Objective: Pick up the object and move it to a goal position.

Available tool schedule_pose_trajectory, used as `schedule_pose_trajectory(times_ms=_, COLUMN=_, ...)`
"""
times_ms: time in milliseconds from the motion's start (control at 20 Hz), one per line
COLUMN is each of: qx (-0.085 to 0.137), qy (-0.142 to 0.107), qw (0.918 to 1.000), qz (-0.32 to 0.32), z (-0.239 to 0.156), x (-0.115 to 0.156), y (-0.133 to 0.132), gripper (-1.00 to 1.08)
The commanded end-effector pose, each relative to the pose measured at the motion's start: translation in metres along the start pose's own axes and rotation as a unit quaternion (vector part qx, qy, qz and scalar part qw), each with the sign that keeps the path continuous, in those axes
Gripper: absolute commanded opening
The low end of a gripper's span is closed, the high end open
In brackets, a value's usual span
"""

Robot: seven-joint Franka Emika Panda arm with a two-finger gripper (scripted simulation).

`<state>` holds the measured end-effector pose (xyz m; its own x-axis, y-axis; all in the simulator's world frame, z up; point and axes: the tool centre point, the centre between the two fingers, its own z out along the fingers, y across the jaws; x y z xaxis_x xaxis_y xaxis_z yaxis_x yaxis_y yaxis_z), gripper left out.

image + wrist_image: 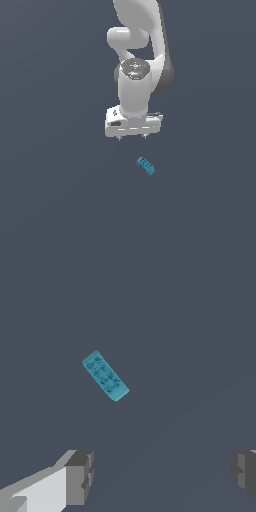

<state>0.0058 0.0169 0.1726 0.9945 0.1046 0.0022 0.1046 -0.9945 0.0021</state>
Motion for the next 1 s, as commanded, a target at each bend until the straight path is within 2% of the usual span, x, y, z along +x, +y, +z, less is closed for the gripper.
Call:
schedule_pose_trajectory(times_ms=0, qx=-0.001, qy=-0.001, qw=0.9999, qz=-0.015, z=0.004, x=0.003, y=-0.002, gripper=1.0)
schedule_pose_trajectory(times_ms=250, qx=-0.003, qy=-0.001, qw=0.998, qz=-0.064, z=0.017, x=0.013, y=-0.01, gripper=1.0)
schedule_pose_trajectory(times_ms=450, qx=-0.004, qy=-0.002, qw=0.993, qz=-0.118, z=0.032, x=0.024, y=-0.019, gripper=1.0)
schedule_pose_trajectory(times_ms=950, qx=-0.002, qy=-0.002, qw=0.9644, qz=-0.264, z=0.077, x=0.051, y=-0.045, gripper=1.0)
